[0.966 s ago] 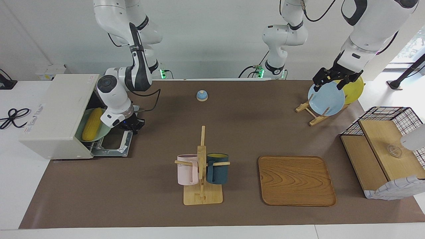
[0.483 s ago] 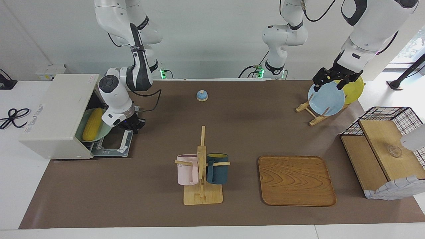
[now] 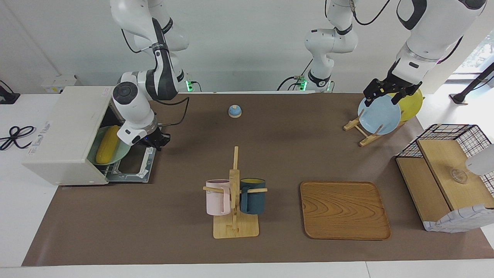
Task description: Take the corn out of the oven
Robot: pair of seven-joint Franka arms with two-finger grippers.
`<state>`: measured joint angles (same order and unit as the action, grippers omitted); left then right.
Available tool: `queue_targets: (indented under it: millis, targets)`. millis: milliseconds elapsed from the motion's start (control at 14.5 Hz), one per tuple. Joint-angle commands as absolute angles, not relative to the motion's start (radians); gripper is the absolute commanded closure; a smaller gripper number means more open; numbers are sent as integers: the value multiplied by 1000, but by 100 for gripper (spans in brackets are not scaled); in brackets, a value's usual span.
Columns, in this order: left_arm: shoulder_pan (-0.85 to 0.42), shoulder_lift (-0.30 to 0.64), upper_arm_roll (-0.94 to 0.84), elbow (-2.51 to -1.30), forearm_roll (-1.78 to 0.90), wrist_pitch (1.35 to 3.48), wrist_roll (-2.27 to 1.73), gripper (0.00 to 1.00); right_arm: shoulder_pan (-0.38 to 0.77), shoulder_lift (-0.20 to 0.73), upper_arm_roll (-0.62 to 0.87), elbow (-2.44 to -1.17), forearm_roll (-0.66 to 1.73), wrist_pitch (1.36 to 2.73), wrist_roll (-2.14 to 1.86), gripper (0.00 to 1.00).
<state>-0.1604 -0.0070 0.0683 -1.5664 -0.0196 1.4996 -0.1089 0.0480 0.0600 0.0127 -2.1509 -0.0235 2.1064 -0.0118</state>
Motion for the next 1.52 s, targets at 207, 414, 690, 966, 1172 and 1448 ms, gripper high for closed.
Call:
queue_targets:
  millis: [207, 414, 690, 966, 1172, 1448]
  targets:
    - [-149, -14, 63, -1575, -15, 1496, -101, 0, -17, -8, -5, -2155, -70, 1996, -3, 42]
    - [-149, -14, 63, -1575, -15, 1496, -101, 0, -46, -8, -6, -2152, -118, 1993, -57, 45]
    - [-149, -12, 63, -1575, -15, 1497, -101, 0, -83, -9, -6, -2161, -127, 2008, -96, 50]
    - [-149, -12, 63, -1575, -15, 1497, -101, 0, -110, -18, -6, -2226, -129, 2106, -147, 58]
    - [-149, -14, 63, -1575, -15, 1497, -103, 0, -110, -20, -6, -2237, -129, 2115, -147, 62]
    - [-149, -14, 63, -1575, -15, 1494, -101, 0, -112, -25, -6, -2244, -129, 2109, -147, 88]
